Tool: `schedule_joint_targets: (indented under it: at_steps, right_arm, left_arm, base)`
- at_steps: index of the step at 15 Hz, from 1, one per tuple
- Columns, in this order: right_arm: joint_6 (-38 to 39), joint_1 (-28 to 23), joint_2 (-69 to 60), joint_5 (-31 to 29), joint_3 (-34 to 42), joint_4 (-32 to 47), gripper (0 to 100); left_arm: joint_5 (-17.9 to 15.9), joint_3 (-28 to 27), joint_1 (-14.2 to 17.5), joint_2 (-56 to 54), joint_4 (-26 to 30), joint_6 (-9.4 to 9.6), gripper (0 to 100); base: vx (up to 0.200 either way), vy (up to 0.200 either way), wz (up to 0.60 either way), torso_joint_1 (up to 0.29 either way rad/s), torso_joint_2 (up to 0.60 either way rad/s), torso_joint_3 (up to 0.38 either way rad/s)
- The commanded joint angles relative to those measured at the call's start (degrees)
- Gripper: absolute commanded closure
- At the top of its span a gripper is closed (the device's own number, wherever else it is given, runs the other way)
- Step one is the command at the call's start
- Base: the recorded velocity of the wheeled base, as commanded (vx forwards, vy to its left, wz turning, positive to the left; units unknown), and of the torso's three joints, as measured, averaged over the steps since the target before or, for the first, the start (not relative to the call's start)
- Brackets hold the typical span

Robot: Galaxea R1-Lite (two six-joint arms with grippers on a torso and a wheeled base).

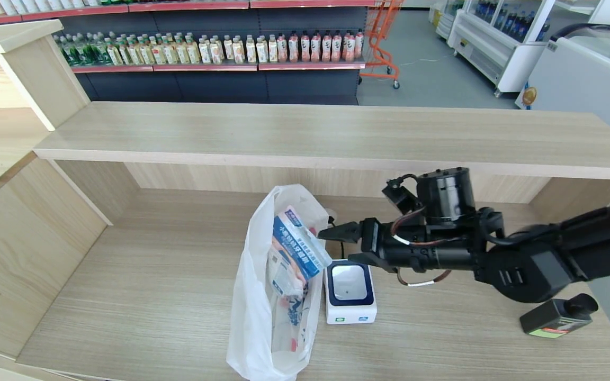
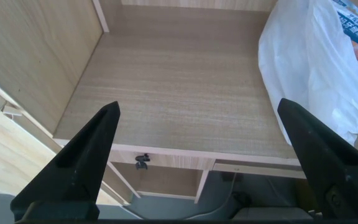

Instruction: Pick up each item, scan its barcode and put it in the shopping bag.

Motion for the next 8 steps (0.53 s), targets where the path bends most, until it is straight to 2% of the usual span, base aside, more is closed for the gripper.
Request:
schedule_joint_targets:
  at_steps: [1,3,5,7,8]
  right_arm:
    - [-1.0,-4.8,-17.8,4.1,14.9,0.3,0]
    - [-9.9,-9.1,-23.7,4.1,19.9,2.0,0]
    - [-34.0,-18.6,-28.9,1.9,23.4,4.3,0]
    - [-52.4,-26.4,-29.6,-8.9,22.4,3.7,0]
    - [-52.4,-26.4,-29.6,-8.9,22.4,3.7,0]
  left_arm:
    - [0.0,0.0,-0.1,0.0,0.0,-0.02,0]
    - [0.0,0.0,0.0,0.0,0.0,-0.02,0]
    - [0.0,0.0,-0.1,0.0,0.0,-0.02,0]
    - [0.0,0.0,-0.1,0.0,0.0,0.06,0]
    - [0.0,0.0,-0.1,0.0,0.0,0.06,0]
  base:
    - [0.000,0.000,0.00,0.000,0.00,0.000]
    - [0.000,0.000,0.00,0.000,0.00,0.000]
    - [0.000,0.000,0.00,0.000,0.00,0.000]
    - [0.000,0.000,0.00,0.000,0.00,0.000]
    - [0.000,0.000,0.00,0.000,0.00,0.000]
